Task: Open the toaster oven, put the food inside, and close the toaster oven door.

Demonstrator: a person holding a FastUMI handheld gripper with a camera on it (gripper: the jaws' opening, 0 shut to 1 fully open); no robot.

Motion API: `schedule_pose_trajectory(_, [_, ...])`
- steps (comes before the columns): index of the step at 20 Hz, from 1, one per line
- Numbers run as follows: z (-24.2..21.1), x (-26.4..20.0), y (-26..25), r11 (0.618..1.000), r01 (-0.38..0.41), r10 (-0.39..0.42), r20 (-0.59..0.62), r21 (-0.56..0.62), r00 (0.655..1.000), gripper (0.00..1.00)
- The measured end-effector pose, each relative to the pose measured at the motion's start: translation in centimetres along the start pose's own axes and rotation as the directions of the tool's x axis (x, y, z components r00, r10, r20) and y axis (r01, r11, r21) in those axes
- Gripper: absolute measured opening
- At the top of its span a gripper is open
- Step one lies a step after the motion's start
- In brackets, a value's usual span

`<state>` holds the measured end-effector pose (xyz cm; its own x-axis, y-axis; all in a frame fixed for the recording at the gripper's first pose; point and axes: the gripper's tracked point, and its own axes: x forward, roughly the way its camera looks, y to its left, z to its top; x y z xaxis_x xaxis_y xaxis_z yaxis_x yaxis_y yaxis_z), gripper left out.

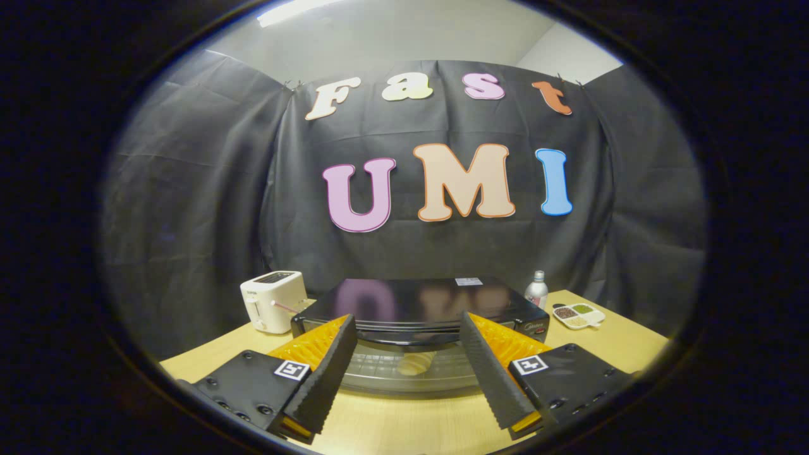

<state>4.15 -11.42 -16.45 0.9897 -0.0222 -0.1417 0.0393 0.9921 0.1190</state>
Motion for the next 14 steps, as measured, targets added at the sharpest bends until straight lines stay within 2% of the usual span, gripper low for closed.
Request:
schedule_pose_trajectory(4, [1.7, -1.8, -0.1, 0.998, 0.061, -0.061, -0.041, 0.014, 0.997, 1.00])
schedule_pose_trajectory(7, [2.9, -3.1, -0.2, 0.994, 0.105, -0.106, -0.044, -0.021, 0.993, 1.00])
schedule_pose_trajectory(14, [4.6, -4.3, 1.6, 0.995, 0.082, -0.082, 0.005, -0.059, 0.997, 1.00])
